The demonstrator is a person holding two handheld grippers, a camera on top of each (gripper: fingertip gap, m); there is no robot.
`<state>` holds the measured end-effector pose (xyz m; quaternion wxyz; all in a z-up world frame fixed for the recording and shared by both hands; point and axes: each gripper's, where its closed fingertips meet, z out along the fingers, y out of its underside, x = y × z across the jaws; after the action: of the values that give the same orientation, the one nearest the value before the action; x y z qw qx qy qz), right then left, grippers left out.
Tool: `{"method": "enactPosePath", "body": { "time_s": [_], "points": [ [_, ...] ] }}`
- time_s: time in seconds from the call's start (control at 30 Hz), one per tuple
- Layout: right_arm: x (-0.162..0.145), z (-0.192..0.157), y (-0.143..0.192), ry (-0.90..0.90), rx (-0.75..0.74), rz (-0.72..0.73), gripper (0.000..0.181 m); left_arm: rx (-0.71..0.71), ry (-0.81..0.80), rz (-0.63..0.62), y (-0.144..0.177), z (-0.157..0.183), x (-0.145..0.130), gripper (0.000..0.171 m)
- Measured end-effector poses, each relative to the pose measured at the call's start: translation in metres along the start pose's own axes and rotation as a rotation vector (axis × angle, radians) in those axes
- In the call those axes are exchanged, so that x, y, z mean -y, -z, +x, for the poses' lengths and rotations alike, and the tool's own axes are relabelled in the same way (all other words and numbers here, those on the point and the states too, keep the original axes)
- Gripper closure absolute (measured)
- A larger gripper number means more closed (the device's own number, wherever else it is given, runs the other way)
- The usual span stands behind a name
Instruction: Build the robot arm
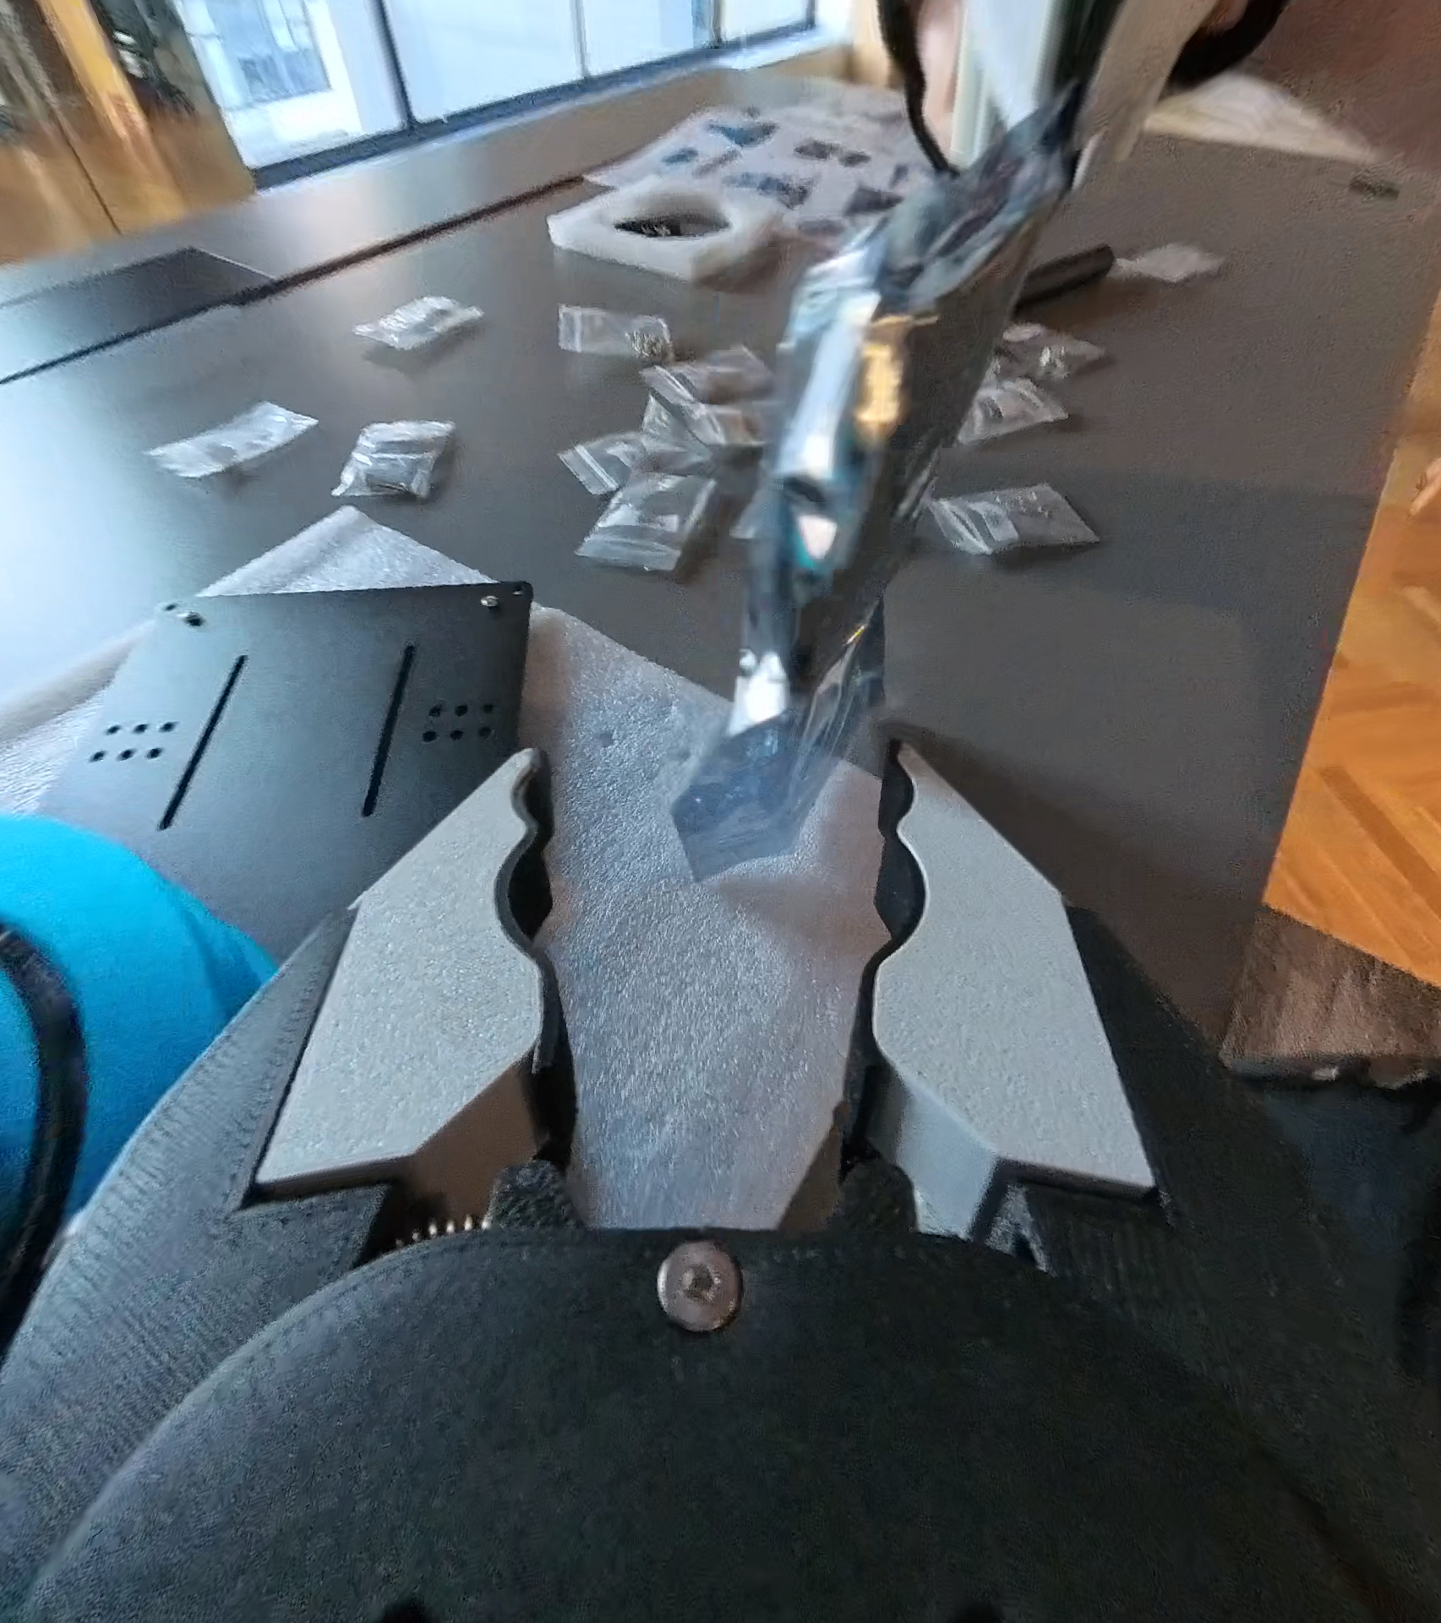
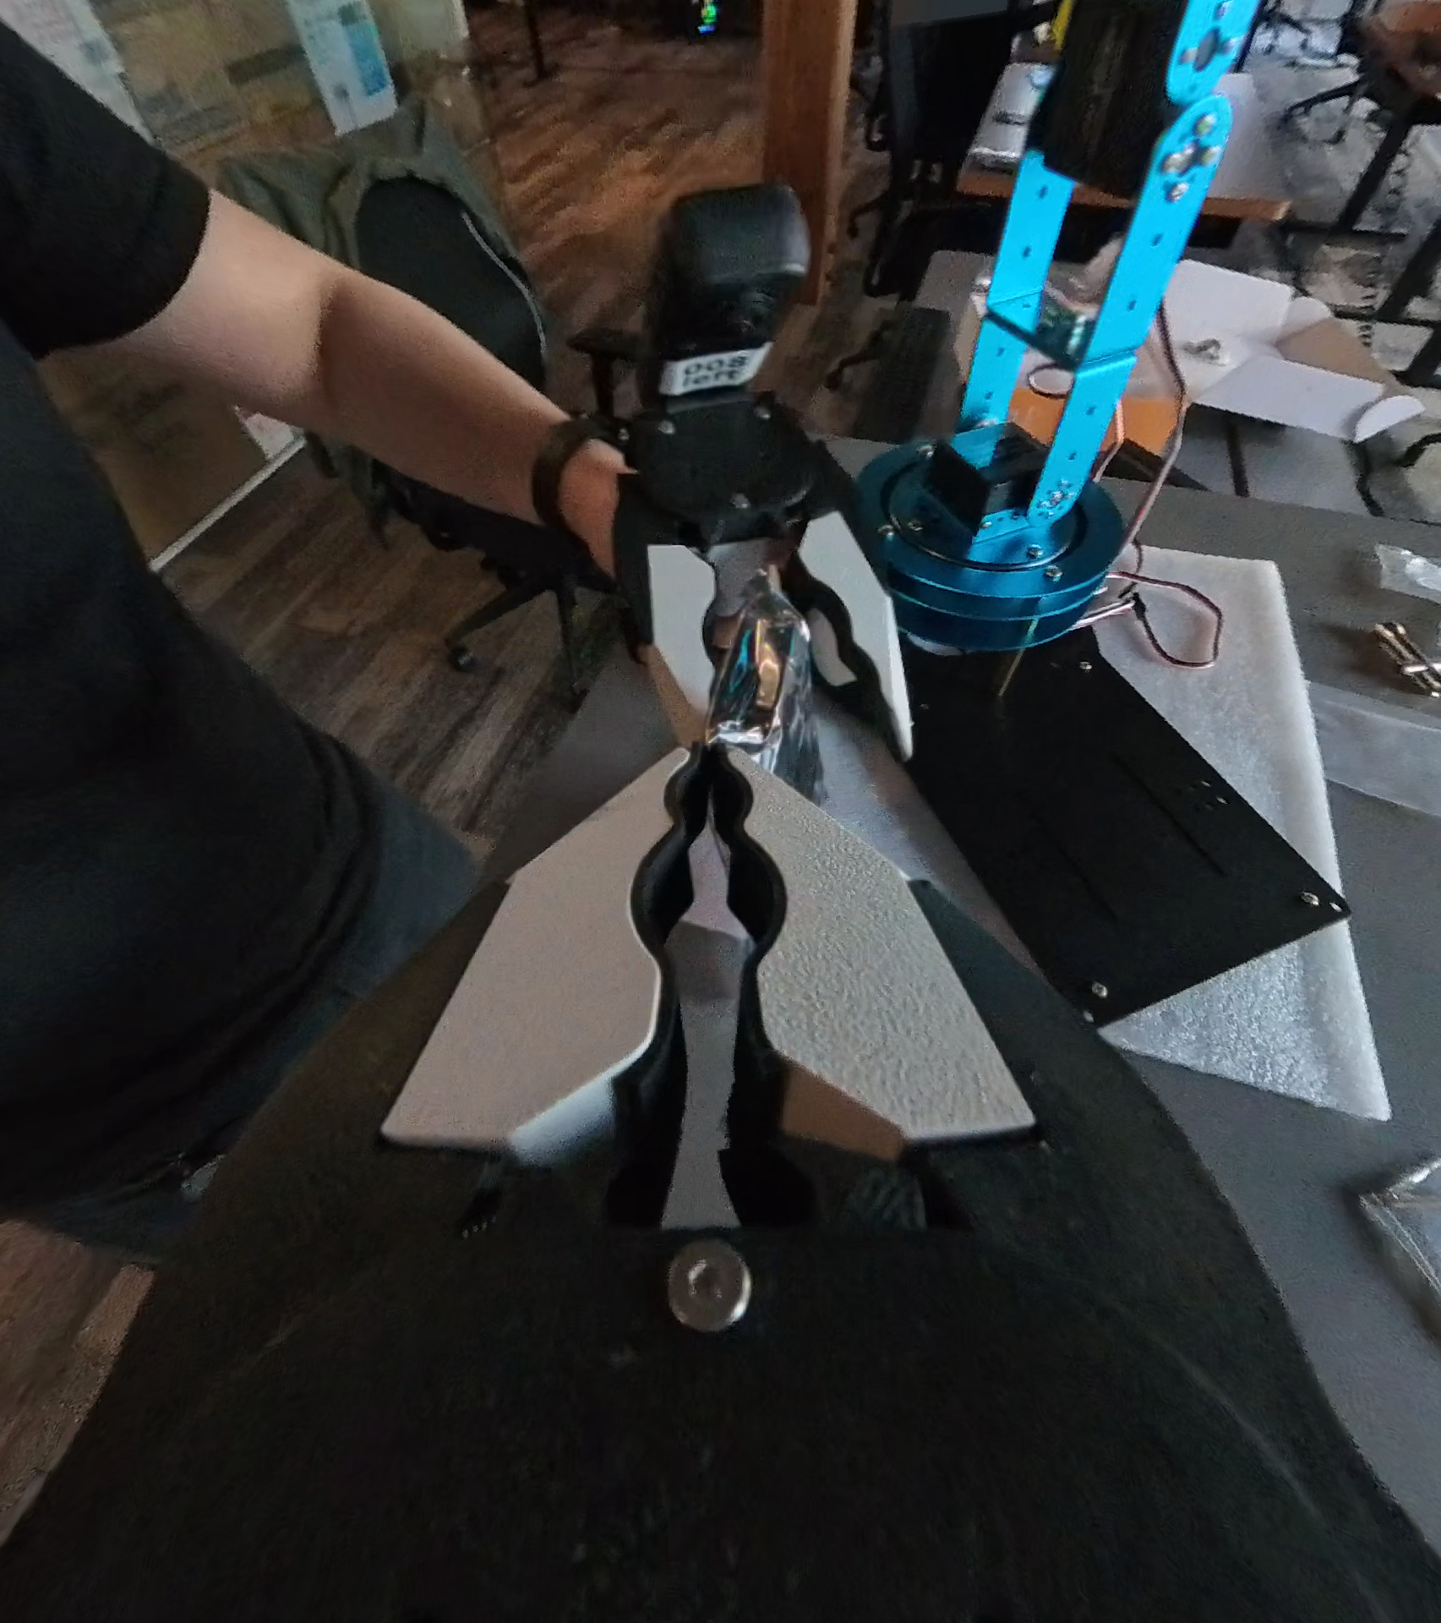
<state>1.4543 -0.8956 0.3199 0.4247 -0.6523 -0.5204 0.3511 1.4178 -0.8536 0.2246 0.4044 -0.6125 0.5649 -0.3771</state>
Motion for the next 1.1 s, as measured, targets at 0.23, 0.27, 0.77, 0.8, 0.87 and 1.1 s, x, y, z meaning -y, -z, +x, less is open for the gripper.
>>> {"method": "enactPosePath", "body": {
  "time_s": [0.23,0.27,0.77,0.8,0.87,1.1],
  "points": [
    [-0.007,-0.020,0.007,0.121,0.158,-0.058,0.181,-0.097,-0.154,-0.103,-0.017,0.021,-0.010,0.160],
    [-0.010,-0.022,0.008,0.127,0.178,-0.073,0.181,-0.066,-0.191,-0.106,-0.018,0.022,-0.010,0.162],
    [-0.128,-0.031,-0.001,0.298,0.225,-0.417,0.181,0.511,-0.644,-0.281,-0.004,0.009,-0.027,0.158],
    [-0.135,-0.032,-0.003,0.298,0.222,-0.424,0.181,0.493,-0.620,-0.300,-0.002,0.008,-0.031,0.154],
    [-0.153,-0.031,-0.004,0.326,0.206,-0.480,0.181,0.479,-0.554,-0.330,0.006,0.002,-0.039,0.144],
    [-0.155,-0.031,0.003,0.234,0.167,-0.521,0.178,0.278,-0.008,-0.155,0.036,-0.005,-0.024,0.143]
  ]
}}
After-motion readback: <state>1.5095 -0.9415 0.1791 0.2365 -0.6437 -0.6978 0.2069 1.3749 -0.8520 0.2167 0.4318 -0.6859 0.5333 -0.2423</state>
